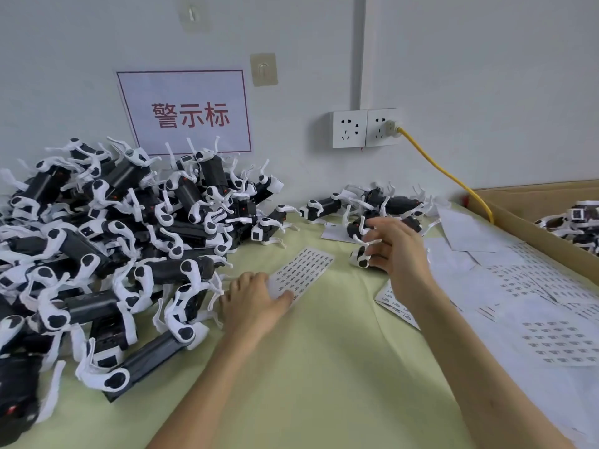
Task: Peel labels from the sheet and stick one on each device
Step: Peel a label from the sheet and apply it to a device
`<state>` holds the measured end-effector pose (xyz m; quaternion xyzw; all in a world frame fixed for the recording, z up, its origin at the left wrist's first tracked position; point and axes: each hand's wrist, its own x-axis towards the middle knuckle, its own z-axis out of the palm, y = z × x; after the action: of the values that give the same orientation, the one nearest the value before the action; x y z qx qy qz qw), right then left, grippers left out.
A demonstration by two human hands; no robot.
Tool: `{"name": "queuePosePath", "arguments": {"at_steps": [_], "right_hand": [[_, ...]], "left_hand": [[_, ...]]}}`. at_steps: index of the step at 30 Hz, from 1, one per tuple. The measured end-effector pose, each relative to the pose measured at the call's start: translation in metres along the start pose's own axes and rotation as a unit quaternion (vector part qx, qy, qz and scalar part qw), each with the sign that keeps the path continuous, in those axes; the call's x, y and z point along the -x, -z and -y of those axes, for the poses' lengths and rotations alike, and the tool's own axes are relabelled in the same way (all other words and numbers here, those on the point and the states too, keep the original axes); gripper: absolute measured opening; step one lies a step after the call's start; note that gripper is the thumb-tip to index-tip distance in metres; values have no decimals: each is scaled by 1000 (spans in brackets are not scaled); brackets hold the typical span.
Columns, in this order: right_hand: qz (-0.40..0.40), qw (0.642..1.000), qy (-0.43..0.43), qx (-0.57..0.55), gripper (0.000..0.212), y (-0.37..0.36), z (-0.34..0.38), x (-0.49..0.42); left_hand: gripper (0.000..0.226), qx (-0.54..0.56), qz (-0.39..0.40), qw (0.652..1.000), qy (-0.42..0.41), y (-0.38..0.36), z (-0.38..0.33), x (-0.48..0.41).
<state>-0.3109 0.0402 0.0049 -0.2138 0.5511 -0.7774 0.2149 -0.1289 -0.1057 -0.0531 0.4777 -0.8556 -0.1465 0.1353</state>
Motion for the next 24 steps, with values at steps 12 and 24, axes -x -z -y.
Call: {"name": "queuePosePath", "arguments": {"at_steps": [12, 24], "right_hand": [[101, 953, 5, 285, 12, -18, -31, 11], [116, 980, 56, 154, 29, -25, -30, 15]], "left_hand": [[18, 451, 15, 892, -31, 19, -11, 7], [29, 627, 132, 767, -36, 21, -14, 9]]}}
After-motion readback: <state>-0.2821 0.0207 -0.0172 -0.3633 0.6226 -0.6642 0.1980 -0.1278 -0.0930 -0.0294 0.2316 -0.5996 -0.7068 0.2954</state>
